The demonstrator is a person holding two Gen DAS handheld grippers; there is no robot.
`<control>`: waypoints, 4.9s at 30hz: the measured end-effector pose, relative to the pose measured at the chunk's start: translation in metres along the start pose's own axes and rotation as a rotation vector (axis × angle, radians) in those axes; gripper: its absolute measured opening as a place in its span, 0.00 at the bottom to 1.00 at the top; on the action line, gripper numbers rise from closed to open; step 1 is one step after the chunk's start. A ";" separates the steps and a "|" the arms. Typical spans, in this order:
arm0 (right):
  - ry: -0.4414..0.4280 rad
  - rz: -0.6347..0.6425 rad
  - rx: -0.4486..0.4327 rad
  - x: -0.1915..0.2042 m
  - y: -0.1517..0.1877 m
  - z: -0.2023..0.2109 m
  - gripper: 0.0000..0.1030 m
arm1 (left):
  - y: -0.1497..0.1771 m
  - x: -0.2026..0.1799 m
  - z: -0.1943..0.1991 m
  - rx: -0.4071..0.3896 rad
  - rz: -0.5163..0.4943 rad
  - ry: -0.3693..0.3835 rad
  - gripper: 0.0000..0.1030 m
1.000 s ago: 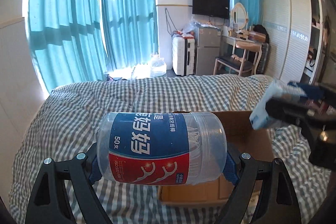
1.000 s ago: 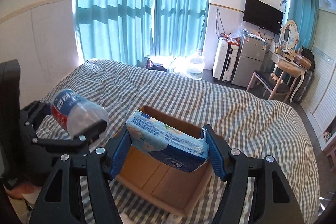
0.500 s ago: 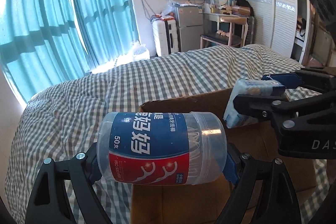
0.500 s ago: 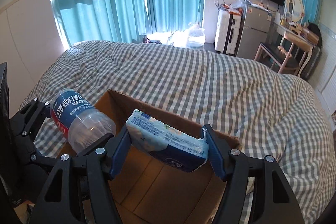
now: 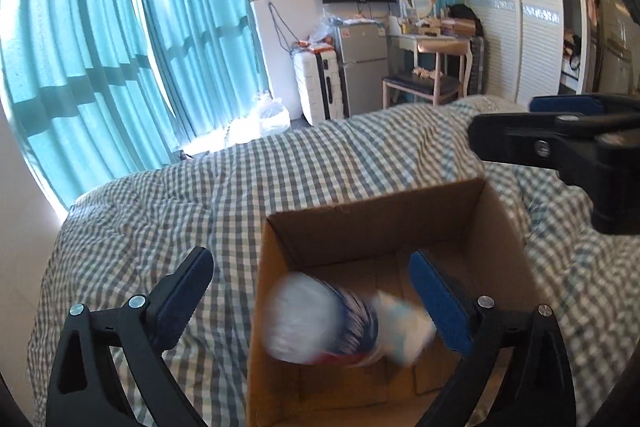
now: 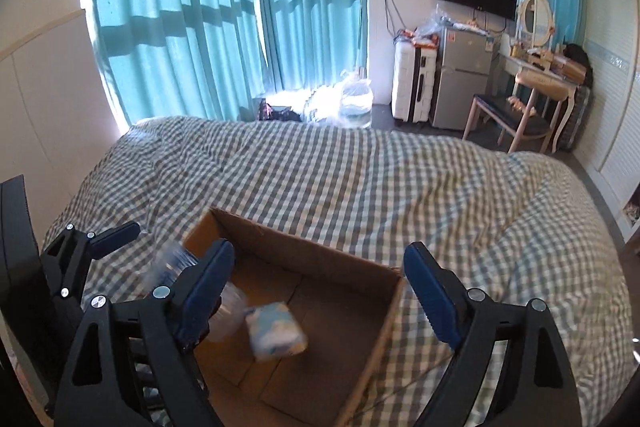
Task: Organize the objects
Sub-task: 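Carry both items over the cardboard box and open both tools to drop them, then grasp the tape roll with the left tool while the right tool grasps the black nozzle, then carry tape roll and black nozzle into the box and release both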
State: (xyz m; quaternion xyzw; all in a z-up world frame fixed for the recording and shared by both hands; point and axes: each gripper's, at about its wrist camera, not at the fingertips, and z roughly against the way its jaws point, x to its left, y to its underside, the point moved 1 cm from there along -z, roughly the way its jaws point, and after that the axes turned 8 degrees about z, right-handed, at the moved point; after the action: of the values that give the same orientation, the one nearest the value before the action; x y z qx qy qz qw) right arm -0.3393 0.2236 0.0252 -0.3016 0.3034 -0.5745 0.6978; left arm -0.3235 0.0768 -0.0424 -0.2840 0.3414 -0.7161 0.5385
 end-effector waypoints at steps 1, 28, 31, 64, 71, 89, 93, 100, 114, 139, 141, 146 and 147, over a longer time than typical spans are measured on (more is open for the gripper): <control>0.011 0.008 -0.016 0.001 -0.002 0.015 0.85 | -0.004 0.002 0.010 -0.005 0.015 0.000 0.99; -0.018 0.179 -0.105 0.090 0.121 0.259 0.85 | 0.097 0.013 0.234 -0.003 0.180 -0.151 1.00; -0.012 0.192 -0.074 0.101 0.148 0.251 0.85 | 0.123 0.013 0.233 0.022 0.199 -0.160 1.00; -0.111 -0.021 0.128 0.094 0.251 0.171 0.85 | 0.257 -0.047 0.180 0.276 0.199 0.179 1.00; -0.106 -0.027 0.136 0.092 0.254 0.169 0.85 | 0.269 -0.063 0.173 0.314 0.089 0.095 1.00; -0.193 0.065 0.156 0.115 0.270 0.147 0.85 | 0.236 0.005 0.212 0.195 0.209 -0.036 0.78; -0.206 0.096 0.167 0.123 0.272 0.140 0.85 | 0.233 0.021 0.212 0.176 0.212 -0.102 0.78; -0.250 0.217 0.192 0.152 0.278 0.118 0.85 | 0.233 0.033 0.210 0.159 0.211 -0.146 0.78; -0.205 0.226 0.211 0.155 0.286 0.102 0.47 | 0.237 0.035 0.205 0.161 0.213 -0.143 0.78; -0.086 0.204 -0.032 0.094 0.120 0.139 0.37 | 0.099 0.023 0.154 0.063 0.144 -0.049 0.78; -0.072 0.185 -0.050 0.080 0.098 0.132 0.37 | 0.075 0.021 0.141 0.049 0.138 -0.027 0.78; -0.052 0.156 -0.066 0.056 0.057 0.103 0.37 | 0.024 0.011 0.099 0.027 0.098 -0.020 0.78; -0.053 0.146 -0.064 0.051 0.050 0.094 0.37 | 0.017 0.010 0.091 0.026 0.093 -0.019 0.78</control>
State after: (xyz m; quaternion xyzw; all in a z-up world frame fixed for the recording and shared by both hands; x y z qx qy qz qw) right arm -0.2277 0.1880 0.0421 -0.3161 0.3243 -0.5039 0.7355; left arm -0.2455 0.0468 -0.0003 -0.2676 0.3399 -0.6920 0.5779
